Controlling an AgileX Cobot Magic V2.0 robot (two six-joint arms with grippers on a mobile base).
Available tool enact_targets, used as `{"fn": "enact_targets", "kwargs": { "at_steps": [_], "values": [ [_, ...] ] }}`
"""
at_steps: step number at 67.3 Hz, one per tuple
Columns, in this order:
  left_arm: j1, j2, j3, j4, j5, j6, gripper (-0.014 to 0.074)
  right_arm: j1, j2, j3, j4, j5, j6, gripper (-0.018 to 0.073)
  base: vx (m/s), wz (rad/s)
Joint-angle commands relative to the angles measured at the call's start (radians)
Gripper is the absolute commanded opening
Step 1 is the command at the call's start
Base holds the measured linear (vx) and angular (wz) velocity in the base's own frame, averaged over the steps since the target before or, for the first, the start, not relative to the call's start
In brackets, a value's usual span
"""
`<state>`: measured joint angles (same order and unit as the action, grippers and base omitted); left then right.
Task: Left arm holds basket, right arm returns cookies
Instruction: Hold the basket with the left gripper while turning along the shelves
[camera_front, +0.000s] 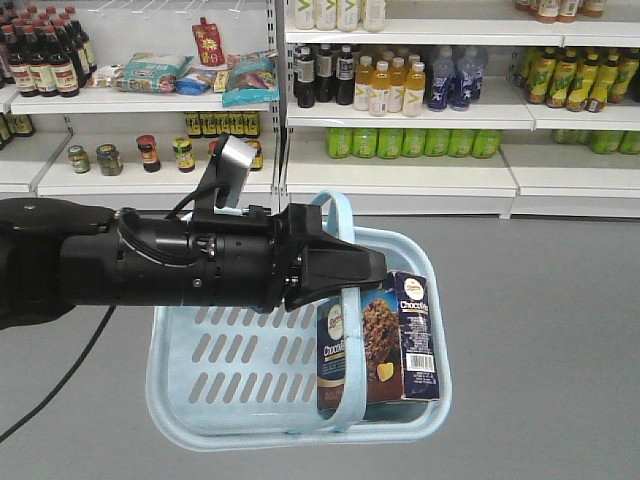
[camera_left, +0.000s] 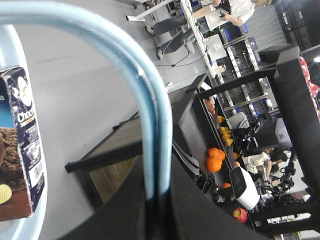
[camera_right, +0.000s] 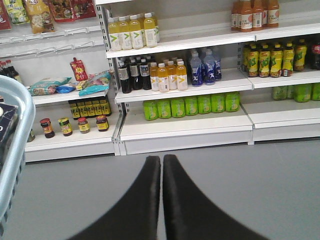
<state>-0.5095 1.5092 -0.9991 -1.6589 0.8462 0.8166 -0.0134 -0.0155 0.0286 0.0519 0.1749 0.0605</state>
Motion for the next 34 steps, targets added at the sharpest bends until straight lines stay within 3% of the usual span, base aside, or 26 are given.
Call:
{"fn": "enact_targets", "kwargs": {
  "at_steps": [1,34],
  "values": [
    [-0.003,-0.044,-0.038,-0.118,0.044,0.015,-0.0006,0.001,-0.006,0.003,-0.002,-0.072,-0.006,-0.0003,0.52,0.03],
    [-0.003,-0.044,-0.038,-0.119,0.04,0.015,-0.0006,0.001,-0.006,0.003,-0.002,-0.072,-0.006,-0.0003,0.51,-0.01]
  ]
}}
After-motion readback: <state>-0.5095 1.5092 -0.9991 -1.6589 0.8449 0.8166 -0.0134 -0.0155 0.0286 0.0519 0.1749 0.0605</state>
